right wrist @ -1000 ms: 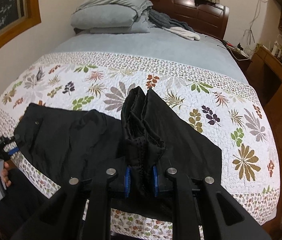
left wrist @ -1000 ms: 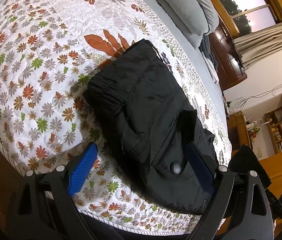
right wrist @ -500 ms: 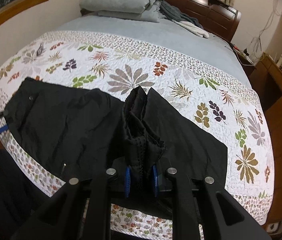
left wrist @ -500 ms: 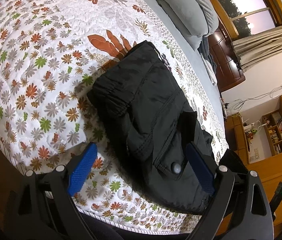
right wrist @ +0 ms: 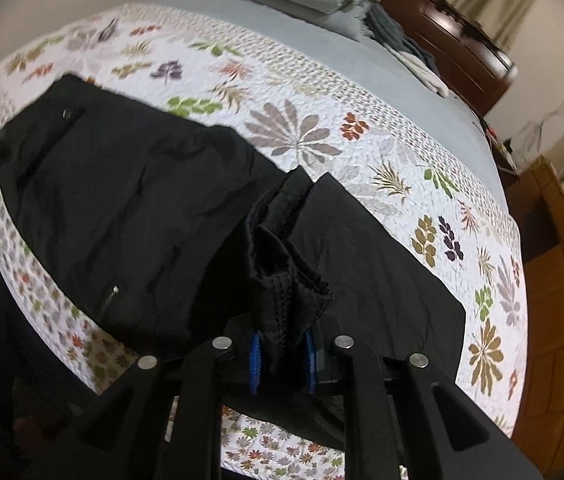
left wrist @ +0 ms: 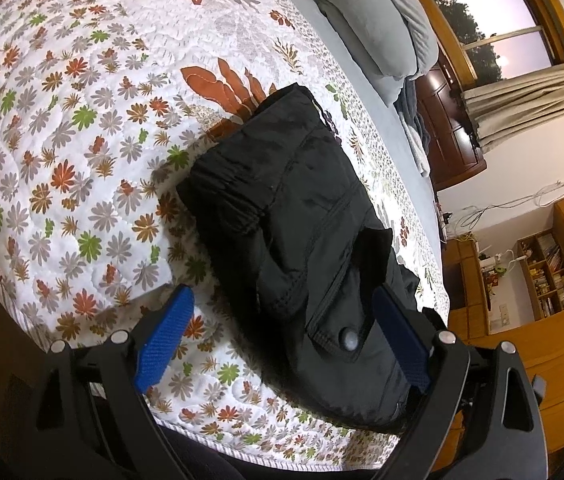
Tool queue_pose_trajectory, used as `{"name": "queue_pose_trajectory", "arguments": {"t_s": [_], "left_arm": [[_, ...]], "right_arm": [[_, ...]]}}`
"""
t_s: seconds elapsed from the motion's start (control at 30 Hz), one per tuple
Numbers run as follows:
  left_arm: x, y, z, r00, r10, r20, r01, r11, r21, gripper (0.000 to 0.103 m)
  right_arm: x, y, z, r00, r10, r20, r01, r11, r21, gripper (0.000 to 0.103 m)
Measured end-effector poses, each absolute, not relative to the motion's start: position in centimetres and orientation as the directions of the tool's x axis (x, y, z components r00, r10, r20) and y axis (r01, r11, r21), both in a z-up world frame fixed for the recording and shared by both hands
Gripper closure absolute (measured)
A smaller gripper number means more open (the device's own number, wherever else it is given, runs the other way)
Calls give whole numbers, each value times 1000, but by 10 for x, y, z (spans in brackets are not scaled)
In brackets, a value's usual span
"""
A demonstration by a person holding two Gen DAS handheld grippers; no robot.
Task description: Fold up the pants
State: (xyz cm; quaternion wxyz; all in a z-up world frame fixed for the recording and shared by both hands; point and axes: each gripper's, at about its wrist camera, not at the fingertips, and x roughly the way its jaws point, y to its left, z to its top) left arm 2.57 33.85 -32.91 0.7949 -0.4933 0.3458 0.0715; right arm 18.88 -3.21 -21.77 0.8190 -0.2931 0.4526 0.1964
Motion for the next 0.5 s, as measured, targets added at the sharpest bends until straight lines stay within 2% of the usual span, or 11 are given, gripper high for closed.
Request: {"name": "queue_pose_trajectory", "arguments": {"t_s": [0.5], "left_arm": [[24, 346, -335, 761, -243, -601, -448, 474, -758, 12]], "right_arm": [[165, 5, -276, 537, -46, -843, -676, 575, -462, 86]]}}
